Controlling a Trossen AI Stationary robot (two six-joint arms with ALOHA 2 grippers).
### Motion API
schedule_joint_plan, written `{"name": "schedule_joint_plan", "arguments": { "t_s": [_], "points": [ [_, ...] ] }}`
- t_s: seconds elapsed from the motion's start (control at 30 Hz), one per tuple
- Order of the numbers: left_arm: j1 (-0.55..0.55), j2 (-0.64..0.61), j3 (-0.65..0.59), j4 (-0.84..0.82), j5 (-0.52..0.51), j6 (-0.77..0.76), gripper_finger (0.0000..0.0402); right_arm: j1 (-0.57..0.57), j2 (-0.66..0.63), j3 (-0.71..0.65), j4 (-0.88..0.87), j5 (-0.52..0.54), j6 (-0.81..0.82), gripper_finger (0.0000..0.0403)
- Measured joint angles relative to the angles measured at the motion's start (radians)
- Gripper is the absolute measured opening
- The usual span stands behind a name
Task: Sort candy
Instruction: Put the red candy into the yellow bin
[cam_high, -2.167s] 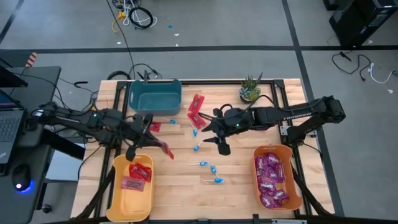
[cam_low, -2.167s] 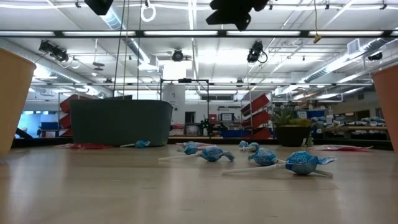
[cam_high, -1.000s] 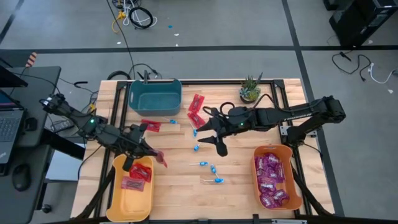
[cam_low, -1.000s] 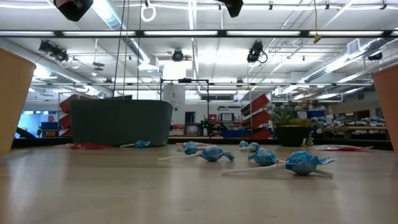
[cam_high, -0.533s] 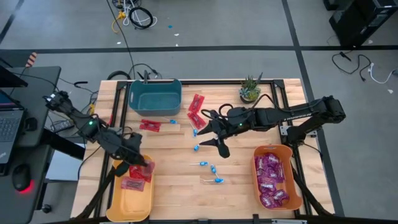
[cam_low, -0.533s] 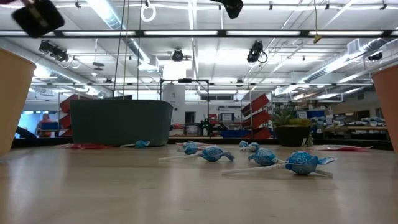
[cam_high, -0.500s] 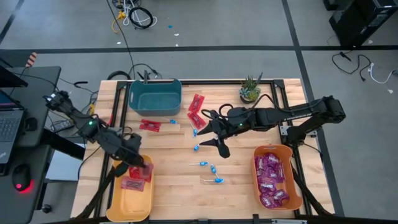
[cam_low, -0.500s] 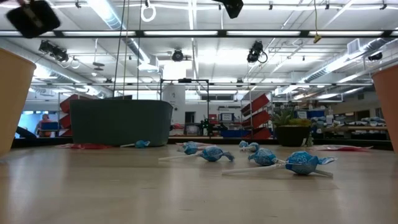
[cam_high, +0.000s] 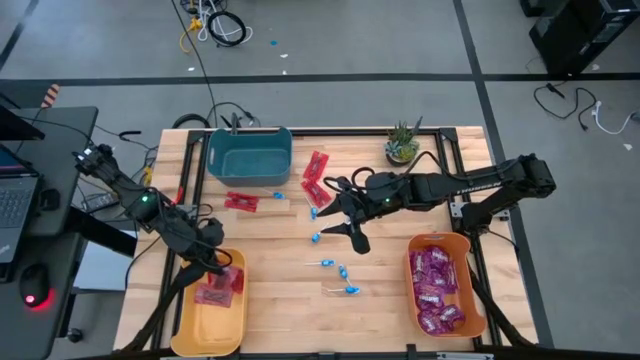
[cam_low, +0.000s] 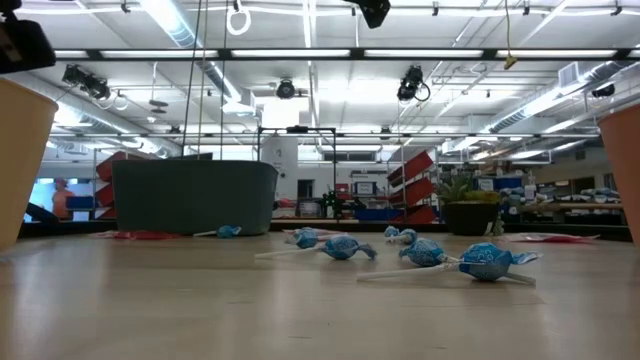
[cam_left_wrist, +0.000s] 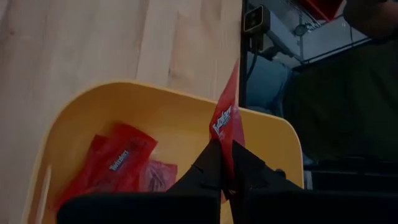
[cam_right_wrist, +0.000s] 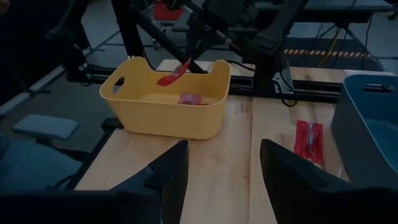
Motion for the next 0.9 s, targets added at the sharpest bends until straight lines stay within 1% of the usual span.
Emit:
{"name": "schedule_joint_plan", "arguments": {
  "t_s": [0.4, 0.5, 0.6, 0.73, 0.83, 0.9],
  "points": [
    [0.0, 0.0, 0.0, 0.001, -0.023, -0.044, 0.0094, -0.002, 0.0, 0.0, 0.0, 0.004, 0.0, 0.0183],
    [0.0, 0.0, 0.0, 0.022, -0.023, -0.044, 0.0105, -0.002, 0.0, 0.0, -0.001, 0.039, 0.002, 0.0183],
    [0.0, 0.0, 0.0, 0.053, -0.023, -0.037, 0.0107, -0.002, 0.0, 0.0, 0.0, 0.072, 0.008, 0.0183],
    [0.0, 0.0, 0.0, 0.147, -0.024, 0.052, 0.0108, -0.016, 0.0, 0.0, 0.0, 0.092, 0.013, 0.0183],
    [0.0, 0.0, 0.0, 0.236, -0.025, 0.136, 0.0108, -0.032, 0.0, 0.0, 0.0, 0.171, 0.024, 0.0183],
    [0.001, 0.0, 0.0, 0.276, -0.026, 0.193, 0.0108, -0.045, 0.0, 0.0, 0.0, 0.207, 0.022, 0.0183]
  ]
}}
